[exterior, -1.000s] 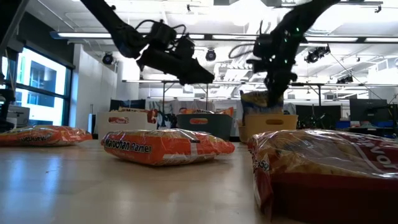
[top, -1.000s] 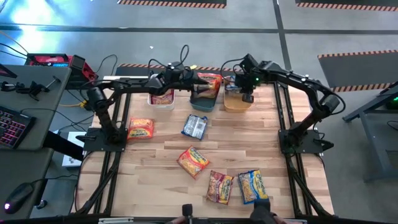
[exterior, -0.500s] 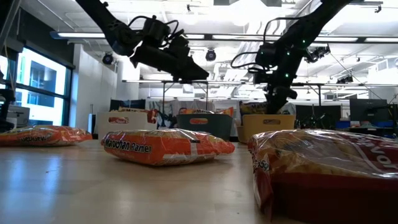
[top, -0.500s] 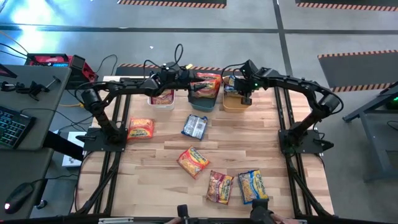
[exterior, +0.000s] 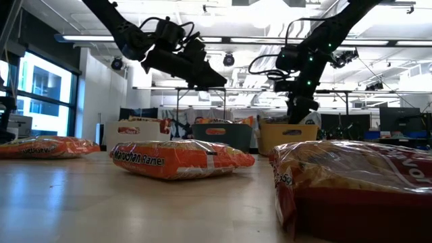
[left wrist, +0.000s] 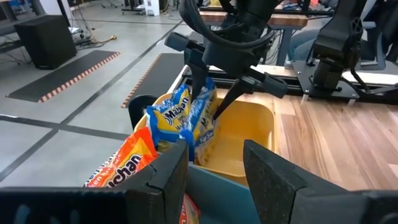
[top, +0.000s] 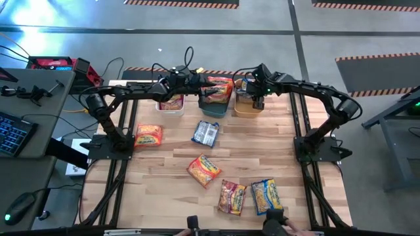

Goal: Sort Maruchan noodles
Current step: Adjust the blue noodle pack into the yellow bin, then put the orange noodle pack into the blue bin

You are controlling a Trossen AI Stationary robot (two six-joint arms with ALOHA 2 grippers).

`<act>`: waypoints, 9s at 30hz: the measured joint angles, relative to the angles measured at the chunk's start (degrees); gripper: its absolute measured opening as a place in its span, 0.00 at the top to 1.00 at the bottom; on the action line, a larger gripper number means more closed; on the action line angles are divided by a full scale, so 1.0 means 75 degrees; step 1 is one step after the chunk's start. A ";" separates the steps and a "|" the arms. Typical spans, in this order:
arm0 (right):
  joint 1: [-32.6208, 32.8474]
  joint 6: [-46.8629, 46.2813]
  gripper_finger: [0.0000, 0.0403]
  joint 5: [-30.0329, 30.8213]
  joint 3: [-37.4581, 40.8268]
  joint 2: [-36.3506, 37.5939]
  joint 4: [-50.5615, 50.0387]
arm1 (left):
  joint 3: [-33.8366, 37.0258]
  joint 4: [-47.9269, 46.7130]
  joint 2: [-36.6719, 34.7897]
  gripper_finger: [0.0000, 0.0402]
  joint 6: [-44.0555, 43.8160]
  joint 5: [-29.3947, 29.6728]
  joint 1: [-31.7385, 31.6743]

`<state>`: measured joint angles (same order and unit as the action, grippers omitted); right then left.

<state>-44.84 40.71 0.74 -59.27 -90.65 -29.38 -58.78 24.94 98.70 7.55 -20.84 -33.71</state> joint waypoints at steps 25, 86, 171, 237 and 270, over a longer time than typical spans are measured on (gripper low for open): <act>-0.0023 -0.0229 0.72 -0.0376 0.0000 0.0000 -0.0061 | 0.0000 -0.0036 0.0002 0.65 0.0003 0.0000 0.0012; 0.1004 0.0944 0.60 0.2198 -0.0082 0.0586 0.0943 | 0.0000 -0.0204 0.0011 0.65 0.0016 0.0087 0.0204; 0.0254 -0.3051 1.00 -0.0391 -0.0551 -0.1632 0.0054 | -0.0003 -0.0552 0.0011 0.65 0.0017 0.0090 0.0198; 0.1144 -0.3858 1.00 -0.1446 0.4640 0.3461 0.8334 | 0.1515 0.0005 -0.0312 0.91 -0.0860 -0.0094 0.1147; 0.0698 -0.3360 1.00 -0.3271 0.4497 0.3494 0.8884 | 0.1510 -0.3947 -0.0184 0.46 -0.5757 0.0546 0.4357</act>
<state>-39.60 15.51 -23.79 -25.54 -64.45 37.25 -47.46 -4.67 97.32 -35.62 -16.74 -1.04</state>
